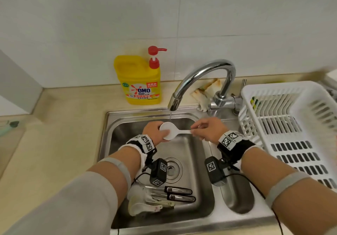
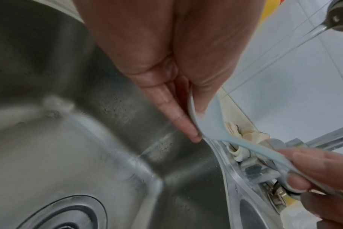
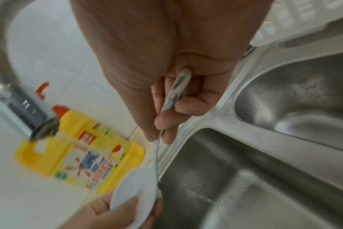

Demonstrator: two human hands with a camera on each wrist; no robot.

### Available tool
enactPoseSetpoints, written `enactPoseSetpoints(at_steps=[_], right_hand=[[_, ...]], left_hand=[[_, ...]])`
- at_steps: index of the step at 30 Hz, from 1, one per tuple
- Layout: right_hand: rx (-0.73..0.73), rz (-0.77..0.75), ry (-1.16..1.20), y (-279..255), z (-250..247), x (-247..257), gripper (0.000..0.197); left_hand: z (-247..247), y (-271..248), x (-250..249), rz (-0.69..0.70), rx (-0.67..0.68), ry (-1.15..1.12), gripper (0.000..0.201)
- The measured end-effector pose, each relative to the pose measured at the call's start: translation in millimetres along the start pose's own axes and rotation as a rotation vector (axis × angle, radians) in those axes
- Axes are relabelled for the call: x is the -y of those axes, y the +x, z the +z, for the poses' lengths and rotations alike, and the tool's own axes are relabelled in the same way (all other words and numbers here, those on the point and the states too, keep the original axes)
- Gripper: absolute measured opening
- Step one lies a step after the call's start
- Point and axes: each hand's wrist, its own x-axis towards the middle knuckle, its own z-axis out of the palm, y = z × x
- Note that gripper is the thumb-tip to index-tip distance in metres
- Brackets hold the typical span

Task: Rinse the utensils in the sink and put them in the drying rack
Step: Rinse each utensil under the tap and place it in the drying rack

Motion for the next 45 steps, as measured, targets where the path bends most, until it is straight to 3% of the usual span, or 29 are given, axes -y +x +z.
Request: enactPoseSetpoints(at_steps=[4,9,13,16,19,24,27,30,33,35,39,45], right_hand=[[-0.031,0.074,0.333,7.9,-7.3,1.7,0.012],[-0.078,0.107,0.621,12.7,-0.6,6.7,0.015],[-0.088,0.073,0.605,17.7,1.7,3.9,0.023],[-0.073,0.054,0.621,20.0,4.0,1.3,0.023],[-0.066,0.051,0.701,20.0,9.2,0.4,0.026],[-0.057,0.063,0.816,19.5,17.1,-0.2,0.024],[-0.048,0.061,0.828,20.3,21.0,0.7,0.021],[-0.044,0.075,0.861,21.1,24.7,1.5,0.020],[-0.039,0.113,0.932,21.2,28.0,2.6,0.018],[-0.042,0.145,0.975,21.1,29.2,4.4,0.017],[-0.075,0.145,0.948,22.7,29.2,5.0,0.018],[-0.135,0.083,0.852,25.6,24.2,4.2,0.020]], left_hand=[[6.9,8.8,-8.2,-0.091,-0.076,-0.145,0.020],[12.7,13.5,-20.2,-0.161,-0.072,-0.277,0.019],[9.3,17.8,-19.6,-0.106,-0.003,-0.184,0.025],[4.0,18.6,-19.2,-0.036,-0.002,-0.079,0.048],[0.8,23.7,-14.5,-0.019,0.012,-0.083,0.057],[-3.1,18.1,-15.7,-0.090,0.008,-0.355,0.014],[-5.9,18.6,-19.1,-0.133,0.020,-0.445,0.018],[-10.0,19.9,-15.5,-0.074,-0.020,-0.309,0.011],[-13.0,22.5,-8.6,-0.058,-0.051,-0.195,0.047],[-9.7,30.4,2.9,-0.057,-0.047,-0.200,0.058],[-10.6,21.6,-11.9,-0.104,-0.045,-0.369,0.031],[-2.8,24.9,-17.5,-0.133,-0.002,-0.368,0.021]])
